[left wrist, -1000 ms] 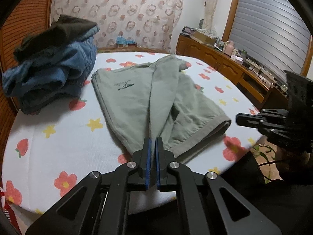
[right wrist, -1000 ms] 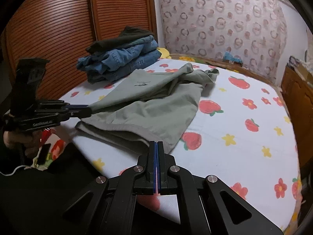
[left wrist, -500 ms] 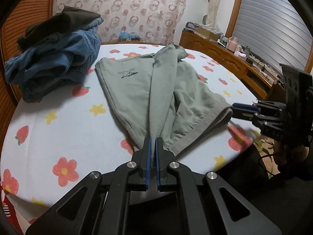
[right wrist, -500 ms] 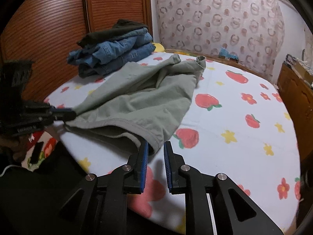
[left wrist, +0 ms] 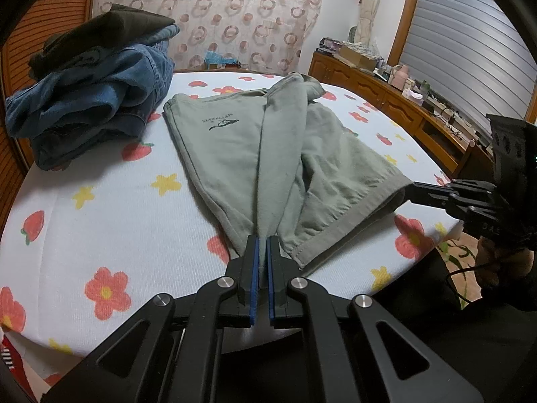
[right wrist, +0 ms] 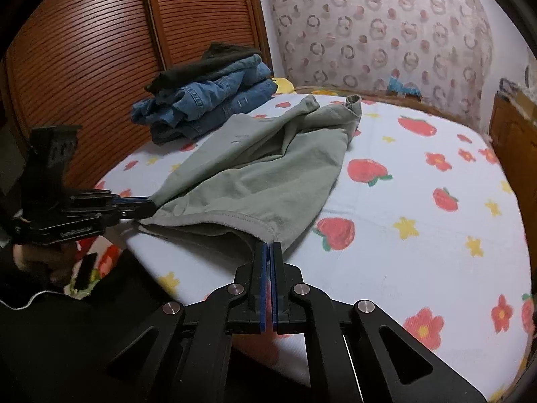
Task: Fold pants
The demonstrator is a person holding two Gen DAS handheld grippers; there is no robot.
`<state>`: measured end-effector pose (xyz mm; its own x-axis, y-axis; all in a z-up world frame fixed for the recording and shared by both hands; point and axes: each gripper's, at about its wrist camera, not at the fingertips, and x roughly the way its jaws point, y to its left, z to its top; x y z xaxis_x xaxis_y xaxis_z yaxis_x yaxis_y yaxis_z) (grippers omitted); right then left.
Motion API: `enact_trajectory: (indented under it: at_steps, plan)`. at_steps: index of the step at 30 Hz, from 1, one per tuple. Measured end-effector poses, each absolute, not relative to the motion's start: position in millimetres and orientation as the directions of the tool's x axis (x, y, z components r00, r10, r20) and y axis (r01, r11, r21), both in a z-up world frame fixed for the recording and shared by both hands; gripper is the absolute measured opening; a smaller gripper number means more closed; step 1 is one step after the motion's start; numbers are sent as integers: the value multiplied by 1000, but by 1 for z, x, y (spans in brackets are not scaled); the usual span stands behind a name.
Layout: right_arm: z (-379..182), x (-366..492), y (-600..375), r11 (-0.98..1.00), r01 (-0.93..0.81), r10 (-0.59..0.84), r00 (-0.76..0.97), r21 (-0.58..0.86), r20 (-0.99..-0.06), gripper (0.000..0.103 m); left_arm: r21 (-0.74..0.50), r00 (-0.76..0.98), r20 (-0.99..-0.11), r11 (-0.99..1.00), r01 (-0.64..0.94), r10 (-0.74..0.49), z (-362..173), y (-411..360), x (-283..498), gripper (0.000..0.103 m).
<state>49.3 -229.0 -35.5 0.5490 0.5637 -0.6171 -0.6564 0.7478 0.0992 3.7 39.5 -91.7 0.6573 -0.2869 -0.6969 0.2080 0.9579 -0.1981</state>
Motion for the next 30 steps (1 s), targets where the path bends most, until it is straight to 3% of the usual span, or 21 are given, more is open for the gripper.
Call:
enact_trajectory:
  at_steps: [13,15,18,20,23,26,30]
  plan:
    - [-24,43,-235,754,-648,567,560,107,-604,1,-186,683,-675,960,209,-279,-77,43,1,5]
    - [-18,41,-238,760,-643,561,578,92,-592,2,-167,694,-669,963,210,-267,-69,42,2,9]
    - [-11,44,-243,769,-635,555,600,80,-576,3,-141,708,-659,966,215,-254,-58,41,10,23]
    - [-11,48,-244,777,-626,544,615,66,-571,5,-132,719,-648,967,219,-251,-52,40,18,44]
    - [-12,60,-245,790,-610,529,632,58,-567,9,-120,726,-642,967,224,-248,-46,37,32,48]
    - [-14,74,-241,802,-596,513,645,47,-567,20,-107,725,-639,963,247,-257,-40,30,52,75]
    - [-19,95,-232,827,-562,472,668,25,-576,44,-81,708,-650,952,295,-275,-35,13,83,77]
